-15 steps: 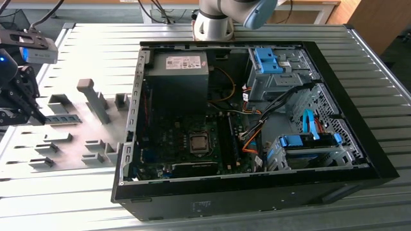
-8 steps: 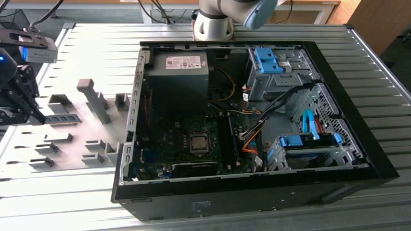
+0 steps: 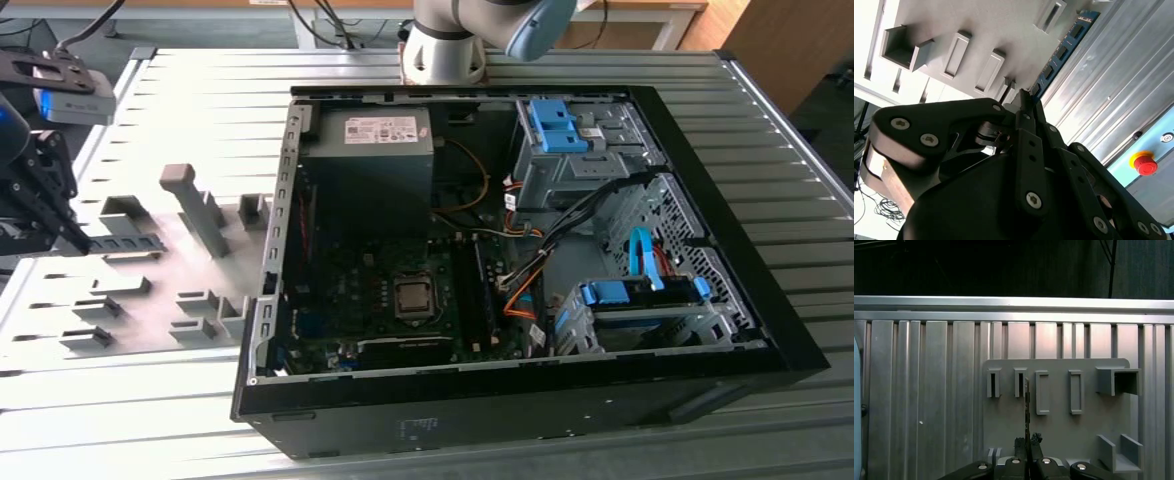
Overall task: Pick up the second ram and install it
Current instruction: 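Pick up the second ram and move it above second insertion slot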
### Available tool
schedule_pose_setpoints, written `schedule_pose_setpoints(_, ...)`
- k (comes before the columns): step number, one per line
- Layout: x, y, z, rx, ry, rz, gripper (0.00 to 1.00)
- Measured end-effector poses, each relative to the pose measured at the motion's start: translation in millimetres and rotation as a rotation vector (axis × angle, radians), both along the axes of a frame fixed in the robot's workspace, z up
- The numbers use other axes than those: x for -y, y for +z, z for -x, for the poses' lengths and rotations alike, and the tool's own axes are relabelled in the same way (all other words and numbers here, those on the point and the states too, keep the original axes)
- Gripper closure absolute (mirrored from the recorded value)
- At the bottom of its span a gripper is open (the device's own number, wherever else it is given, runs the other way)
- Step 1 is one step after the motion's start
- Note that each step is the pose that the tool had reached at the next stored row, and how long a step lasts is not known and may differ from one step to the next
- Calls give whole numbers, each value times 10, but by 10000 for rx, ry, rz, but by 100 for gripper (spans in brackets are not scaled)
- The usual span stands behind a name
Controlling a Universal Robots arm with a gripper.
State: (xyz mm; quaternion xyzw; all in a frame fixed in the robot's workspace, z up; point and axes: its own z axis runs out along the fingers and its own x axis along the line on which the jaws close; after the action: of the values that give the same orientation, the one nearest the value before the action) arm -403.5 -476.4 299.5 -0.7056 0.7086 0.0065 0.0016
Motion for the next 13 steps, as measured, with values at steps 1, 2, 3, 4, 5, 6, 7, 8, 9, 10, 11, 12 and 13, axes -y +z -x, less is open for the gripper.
schedule_pose_setpoints(1, 0, 9, 0, 0, 0, 0, 86)
schedule_pose_setpoints(2, 0, 16, 0, 0, 0, 0, 86)
schedule_pose_setpoints(3, 0, 23, 0, 0, 0, 0, 86)
schedule_pose_setpoints(4, 0, 28, 0, 1, 0, -1, 86)
schedule_pose_setpoints(5, 0, 33, 0, 2, 0, -1, 86)
schedule_pose_setpoints(6, 0, 38, 0, 1, 0, -1, 86)
schedule_pose_setpoints(7, 0, 43, 0, 0, 0, 0, 86)
schedule_pose_setpoints(8, 0, 48, 0, 1, 0, 0, 86)
schedule_pose_setpoints(9, 0, 53, 0, 1, 0, 0, 86)
schedule_pose_setpoints(10, 0, 59, 0, 0, 0, 0, 86)
schedule_pose_setpoints(11, 0, 66, 0, 0, 0, 0, 86)
schedule_pose_setpoints(12, 0, 73, 0, 0, 0, 0, 86)
schedule_pose_setpoints(13, 0, 82, 0, 0, 0, 0, 86)
